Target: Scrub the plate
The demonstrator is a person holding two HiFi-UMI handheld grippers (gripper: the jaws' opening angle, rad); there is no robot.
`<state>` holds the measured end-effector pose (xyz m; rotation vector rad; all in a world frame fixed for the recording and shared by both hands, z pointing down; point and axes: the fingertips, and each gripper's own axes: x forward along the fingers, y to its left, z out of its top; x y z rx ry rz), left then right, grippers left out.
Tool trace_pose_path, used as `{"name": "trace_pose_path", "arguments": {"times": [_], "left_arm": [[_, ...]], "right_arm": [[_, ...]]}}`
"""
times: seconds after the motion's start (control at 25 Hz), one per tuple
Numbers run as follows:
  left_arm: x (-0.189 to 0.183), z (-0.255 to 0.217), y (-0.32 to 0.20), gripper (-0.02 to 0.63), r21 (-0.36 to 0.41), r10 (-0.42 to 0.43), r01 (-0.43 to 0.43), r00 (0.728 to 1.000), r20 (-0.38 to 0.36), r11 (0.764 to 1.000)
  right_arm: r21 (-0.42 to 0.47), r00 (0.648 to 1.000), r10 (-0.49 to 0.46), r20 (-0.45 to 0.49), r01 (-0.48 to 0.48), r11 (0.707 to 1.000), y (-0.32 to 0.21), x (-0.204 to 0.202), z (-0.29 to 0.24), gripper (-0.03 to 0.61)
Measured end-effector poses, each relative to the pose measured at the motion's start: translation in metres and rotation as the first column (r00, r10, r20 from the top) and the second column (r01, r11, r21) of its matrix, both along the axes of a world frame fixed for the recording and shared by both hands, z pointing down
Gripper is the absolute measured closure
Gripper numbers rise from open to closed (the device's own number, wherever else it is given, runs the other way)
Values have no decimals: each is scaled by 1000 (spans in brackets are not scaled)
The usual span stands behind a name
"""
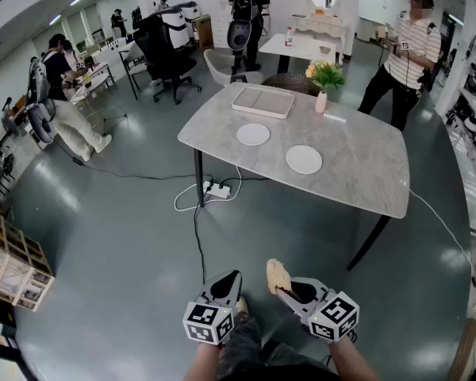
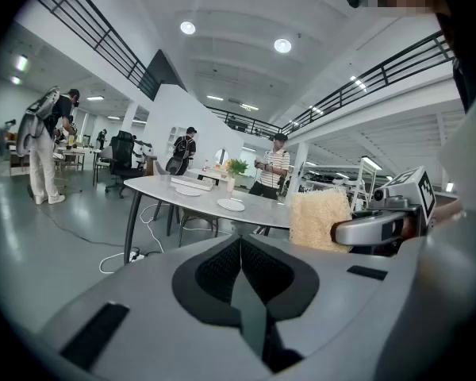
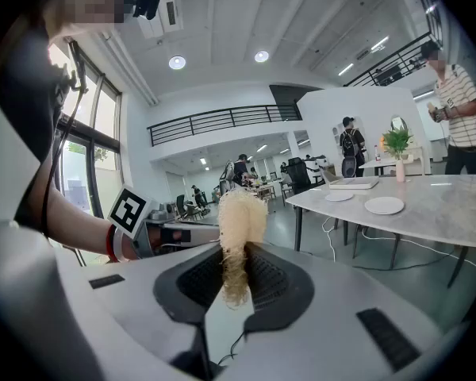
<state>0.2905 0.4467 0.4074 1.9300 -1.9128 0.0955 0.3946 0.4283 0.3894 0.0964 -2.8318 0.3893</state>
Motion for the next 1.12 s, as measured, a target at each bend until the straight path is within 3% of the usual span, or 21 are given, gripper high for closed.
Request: {"name": "trace_pose_path", "arguments": {"times": [0.6,0.84,1.12], "left_arm": [[-85,-14,-85,600,33,60,-60,998,1,998],[-119,-8,-112,600,33,92,-92,996,-12,995],[-178,-7,-112,600,34,66,-65,998,-22,997]], "right_arm": [[30,1000,30,-7,-30,999,-74,-92,-11,509],[-24,996,89,21,-89,996,-106,-127,-7,509],[-47,994,103,46,-101,994,-118,-180,-12,509]]}}
